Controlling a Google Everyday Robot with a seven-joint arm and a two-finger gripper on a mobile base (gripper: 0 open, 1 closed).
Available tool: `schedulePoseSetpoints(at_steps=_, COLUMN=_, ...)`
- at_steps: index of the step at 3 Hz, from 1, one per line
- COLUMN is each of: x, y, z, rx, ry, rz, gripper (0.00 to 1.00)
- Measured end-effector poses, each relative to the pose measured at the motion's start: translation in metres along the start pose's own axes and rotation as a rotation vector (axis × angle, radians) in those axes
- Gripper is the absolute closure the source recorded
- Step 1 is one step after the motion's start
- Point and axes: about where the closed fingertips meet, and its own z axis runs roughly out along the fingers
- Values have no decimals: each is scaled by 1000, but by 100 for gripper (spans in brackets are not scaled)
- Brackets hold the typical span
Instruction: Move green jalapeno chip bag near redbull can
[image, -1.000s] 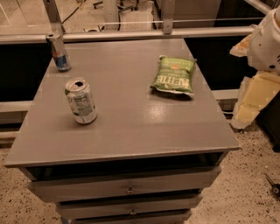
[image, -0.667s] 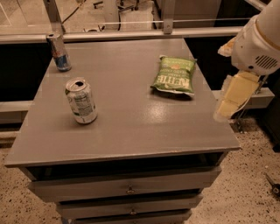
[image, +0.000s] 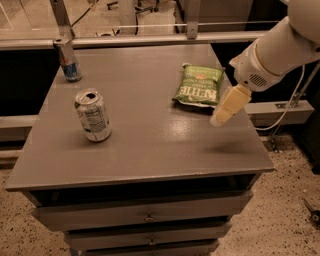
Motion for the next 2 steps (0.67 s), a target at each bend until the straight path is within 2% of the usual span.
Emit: schedulePoseSetpoints(at_steps=2, x=-9, y=-52, z=65, rx=40, ry=-162, rz=115, gripper=3)
